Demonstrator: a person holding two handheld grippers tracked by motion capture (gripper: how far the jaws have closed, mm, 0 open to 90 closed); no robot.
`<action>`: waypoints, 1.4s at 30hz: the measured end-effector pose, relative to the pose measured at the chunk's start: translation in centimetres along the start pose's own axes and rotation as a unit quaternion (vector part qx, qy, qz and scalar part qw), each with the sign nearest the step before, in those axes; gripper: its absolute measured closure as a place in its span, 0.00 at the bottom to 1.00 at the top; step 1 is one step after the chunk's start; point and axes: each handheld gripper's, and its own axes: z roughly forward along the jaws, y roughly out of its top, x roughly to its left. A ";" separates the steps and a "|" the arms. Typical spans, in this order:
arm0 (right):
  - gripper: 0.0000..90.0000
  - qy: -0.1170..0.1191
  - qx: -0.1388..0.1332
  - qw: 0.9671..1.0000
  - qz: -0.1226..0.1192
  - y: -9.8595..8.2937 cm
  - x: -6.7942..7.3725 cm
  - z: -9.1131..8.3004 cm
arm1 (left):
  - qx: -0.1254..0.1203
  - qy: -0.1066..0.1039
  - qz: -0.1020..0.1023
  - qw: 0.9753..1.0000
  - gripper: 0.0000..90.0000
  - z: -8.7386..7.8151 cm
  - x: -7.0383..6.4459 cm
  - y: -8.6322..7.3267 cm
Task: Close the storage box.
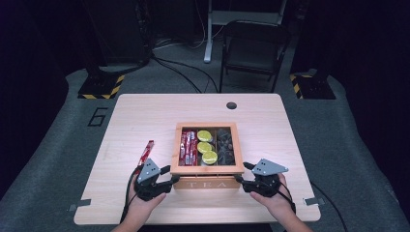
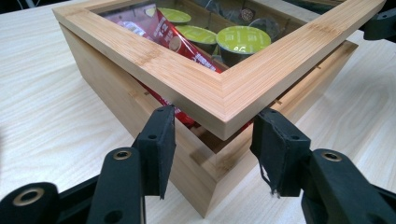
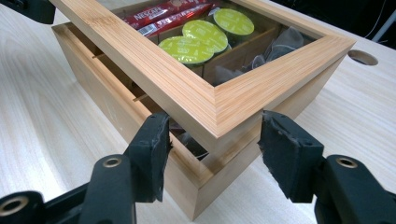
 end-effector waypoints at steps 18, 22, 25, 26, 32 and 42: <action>0.48 0.016 -0.001 1.000 0.011 -0.4 0.3 0.3 | 0.028 -0.009 -0.019 0.999 0.53 0.7 -0.3 -1.2; 0.48 0.018 0.009 1.000 0.015 -0.7 0.3 0.5 | -0.013 0.000 -0.021 1.000 0.51 0.1 -0.1 -1.0; 0.47 0.015 0.011 1.000 0.014 -0.8 0.3 0.7 | -0.026 0.003 -0.023 0.999 0.51 -0.2 0.2 -0.5; 0.47 0.018 0.012 1.000 0.016 -0.8 0.3 0.7 | -0.024 0.004 -0.025 0.999 0.50 -0.2 0.2 -0.6; 0.47 0.016 0.012 1.000 0.022 -0.8 0.4 0.7 | -0.009 -0.004 -0.028 1.000 0.49 -0.1 0.4 -1.0; 0.45 0.021 -0.003 0.999 0.025 0.0 0.1 0.3 | -0.009 -0.007 -0.040 0.999 0.48 -0.4 0.3 -0.2</action>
